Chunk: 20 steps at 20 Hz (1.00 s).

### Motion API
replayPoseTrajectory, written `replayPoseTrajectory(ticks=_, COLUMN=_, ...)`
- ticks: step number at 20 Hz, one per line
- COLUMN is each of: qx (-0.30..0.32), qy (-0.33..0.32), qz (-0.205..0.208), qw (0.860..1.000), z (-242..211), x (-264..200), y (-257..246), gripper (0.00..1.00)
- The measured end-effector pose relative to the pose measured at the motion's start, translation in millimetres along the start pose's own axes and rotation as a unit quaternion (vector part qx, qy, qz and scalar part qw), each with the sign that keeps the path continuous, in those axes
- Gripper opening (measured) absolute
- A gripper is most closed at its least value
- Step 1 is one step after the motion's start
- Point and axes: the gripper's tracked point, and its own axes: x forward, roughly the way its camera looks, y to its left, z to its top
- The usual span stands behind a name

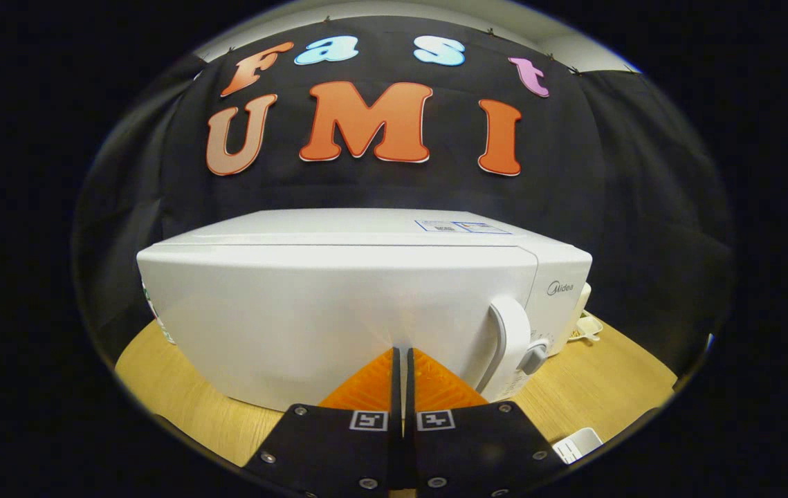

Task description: Open the microwave, put the food inside, and close the microwave door.

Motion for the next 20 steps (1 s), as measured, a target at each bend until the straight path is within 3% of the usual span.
replayPoseTrajectory(ticks=10, qx=-0.003, qy=-0.013, qz=0.028, qw=1.0, z=48.0, x=-76.3, y=-11.7, gripper=0.04)
replayPoseTrajectory(ticks=11, qx=-0.001, qy=-0.019, qz=0.027, qw=0.999, z=58.3, x=-87.2, y=-15.2, gripper=0.1)
replayPoseTrajectory(ticks=12, qx=0.0, qy=-0.025, qz=0.025, qw=0.999, z=70.3, x=-99.5, y=-19.5, gripper=0.27)
replayPoseTrajectory(ticks=13, qx=-0.001, qy=-0.032, qz=0.024, qw=0.999, z=82.6, x=-111.6, y=-22.7, gripper=0.34)
replayPoseTrajectory(ticks=18, qx=0.008, qy=-0.06, qz=0.01, qw=0.998, z=141.4, x=-162.9, y=-40.6, gripper=0.86)
replayPoseTrajectory(ticks=20, qx=0.017, qy=-0.066, qz=0.017, qw=0.998, z=163.2, x=-183.8, y=-39.8, gripper=0.98)
